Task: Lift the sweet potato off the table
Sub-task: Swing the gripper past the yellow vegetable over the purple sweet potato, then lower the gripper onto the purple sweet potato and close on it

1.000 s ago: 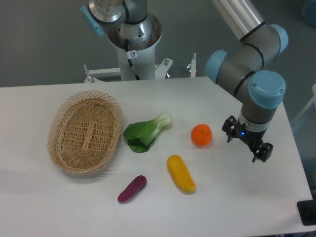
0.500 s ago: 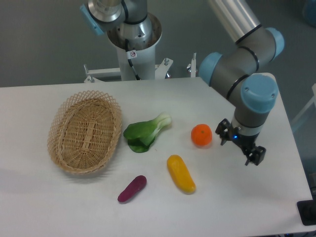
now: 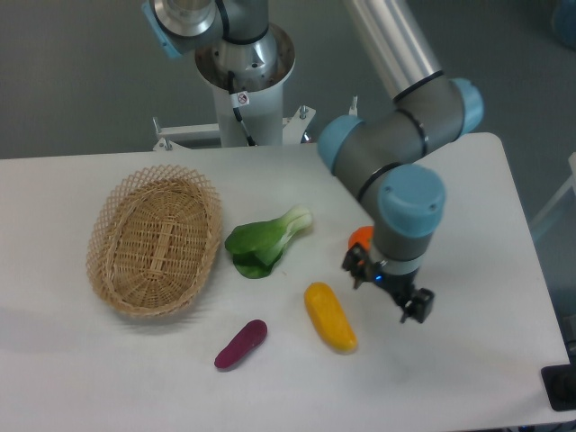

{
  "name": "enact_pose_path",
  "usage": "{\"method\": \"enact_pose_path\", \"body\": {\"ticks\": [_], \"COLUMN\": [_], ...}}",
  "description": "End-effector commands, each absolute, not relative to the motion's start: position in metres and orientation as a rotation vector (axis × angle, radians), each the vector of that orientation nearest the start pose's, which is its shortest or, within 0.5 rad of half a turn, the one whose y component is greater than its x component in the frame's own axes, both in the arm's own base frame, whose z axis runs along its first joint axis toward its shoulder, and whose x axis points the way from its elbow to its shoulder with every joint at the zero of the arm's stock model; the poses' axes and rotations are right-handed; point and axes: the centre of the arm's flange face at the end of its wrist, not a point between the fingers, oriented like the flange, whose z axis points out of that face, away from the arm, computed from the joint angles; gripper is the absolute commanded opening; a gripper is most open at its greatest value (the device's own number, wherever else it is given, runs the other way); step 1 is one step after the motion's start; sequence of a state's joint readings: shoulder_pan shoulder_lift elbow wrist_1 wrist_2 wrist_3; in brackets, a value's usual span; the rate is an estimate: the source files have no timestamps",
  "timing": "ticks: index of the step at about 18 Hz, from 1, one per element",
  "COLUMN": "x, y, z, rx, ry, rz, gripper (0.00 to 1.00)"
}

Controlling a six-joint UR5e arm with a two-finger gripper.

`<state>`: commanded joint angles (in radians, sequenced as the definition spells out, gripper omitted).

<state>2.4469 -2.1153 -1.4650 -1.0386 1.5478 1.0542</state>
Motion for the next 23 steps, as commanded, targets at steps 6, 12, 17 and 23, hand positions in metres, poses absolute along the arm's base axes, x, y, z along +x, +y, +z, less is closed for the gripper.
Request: {"method": "enact_pose_path", "body": {"ticks": [6, 12, 17, 23], "x": [-0.398, -0.365, -0.344, -0.327], "y": [0.579, 0.602, 0.613, 0.623], "z": [0.251, 0.233, 0.221, 0.209], "rx": [-3.046, -3.053, -3.056, -3.065], "ry": [0.337, 0.404, 0.454, 0.424], "rz": [0.088, 0.047, 0.024, -0.013], "gripper": [1.00, 1.00, 1.00, 1.00]}}
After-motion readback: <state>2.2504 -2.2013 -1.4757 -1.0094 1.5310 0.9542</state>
